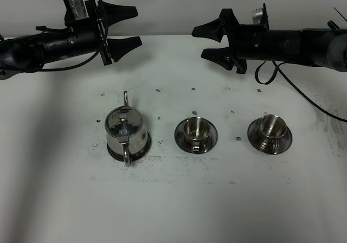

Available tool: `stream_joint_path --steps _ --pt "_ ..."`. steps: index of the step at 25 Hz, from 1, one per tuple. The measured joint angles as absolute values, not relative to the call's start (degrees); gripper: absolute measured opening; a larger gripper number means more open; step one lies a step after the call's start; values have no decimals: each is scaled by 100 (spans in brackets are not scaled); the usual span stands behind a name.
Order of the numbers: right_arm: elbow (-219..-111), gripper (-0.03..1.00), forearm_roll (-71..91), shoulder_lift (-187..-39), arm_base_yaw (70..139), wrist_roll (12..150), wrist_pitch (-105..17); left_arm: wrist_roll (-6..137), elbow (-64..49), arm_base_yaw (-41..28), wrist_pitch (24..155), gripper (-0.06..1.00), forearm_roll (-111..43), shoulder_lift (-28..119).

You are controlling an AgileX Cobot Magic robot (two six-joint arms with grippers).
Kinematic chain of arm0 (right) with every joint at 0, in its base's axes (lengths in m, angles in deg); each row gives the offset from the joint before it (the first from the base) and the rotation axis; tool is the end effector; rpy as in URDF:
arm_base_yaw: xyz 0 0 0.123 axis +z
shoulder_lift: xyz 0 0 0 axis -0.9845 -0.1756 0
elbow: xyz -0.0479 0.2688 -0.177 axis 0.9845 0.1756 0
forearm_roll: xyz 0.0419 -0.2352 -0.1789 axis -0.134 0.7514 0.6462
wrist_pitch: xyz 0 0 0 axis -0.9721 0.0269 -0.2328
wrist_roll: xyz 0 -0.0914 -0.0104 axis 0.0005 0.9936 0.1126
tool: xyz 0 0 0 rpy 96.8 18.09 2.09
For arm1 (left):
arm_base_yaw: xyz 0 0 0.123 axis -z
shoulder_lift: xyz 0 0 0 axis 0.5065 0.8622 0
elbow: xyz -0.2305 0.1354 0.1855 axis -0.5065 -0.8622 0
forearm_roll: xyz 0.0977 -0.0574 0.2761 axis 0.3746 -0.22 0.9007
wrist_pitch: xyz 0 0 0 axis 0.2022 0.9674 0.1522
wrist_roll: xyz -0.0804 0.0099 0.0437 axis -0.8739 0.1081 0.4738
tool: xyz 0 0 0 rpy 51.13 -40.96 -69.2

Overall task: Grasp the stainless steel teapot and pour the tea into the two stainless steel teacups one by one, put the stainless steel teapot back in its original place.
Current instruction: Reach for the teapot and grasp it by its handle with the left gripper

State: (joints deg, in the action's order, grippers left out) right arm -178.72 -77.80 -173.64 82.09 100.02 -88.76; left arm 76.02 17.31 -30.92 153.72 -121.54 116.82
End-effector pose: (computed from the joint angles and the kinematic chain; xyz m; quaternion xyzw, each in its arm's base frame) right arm 0.5509 0.0951 0.1467 0.1491 0.7849 0.5638 0.2095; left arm 0.5779 -0.0789 0.1141 -0.1085 0.7237 -0.6549 0.1887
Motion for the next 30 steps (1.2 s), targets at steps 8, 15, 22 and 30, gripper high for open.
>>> stream_joint_path --steps 8,15,22,30 --pt "-17873 59 -7890 -17574 8209 10049 -9004 7602 1731 -3092 15372 74 -12154 11682" --pt "-17873 59 -8110 -17574 8209 10218 -9134 7619 1731 -3092 15372 74 -12154 11682" --pt "-17873 59 -8137 -17574 8204 10466 -9148 7627 1731 -3102 15372 74 -12143 11682" --pt "-17873 59 -7982 -17558 7847 10712 -9368 7520 1731 -3373 15372 74 -11904 11682"
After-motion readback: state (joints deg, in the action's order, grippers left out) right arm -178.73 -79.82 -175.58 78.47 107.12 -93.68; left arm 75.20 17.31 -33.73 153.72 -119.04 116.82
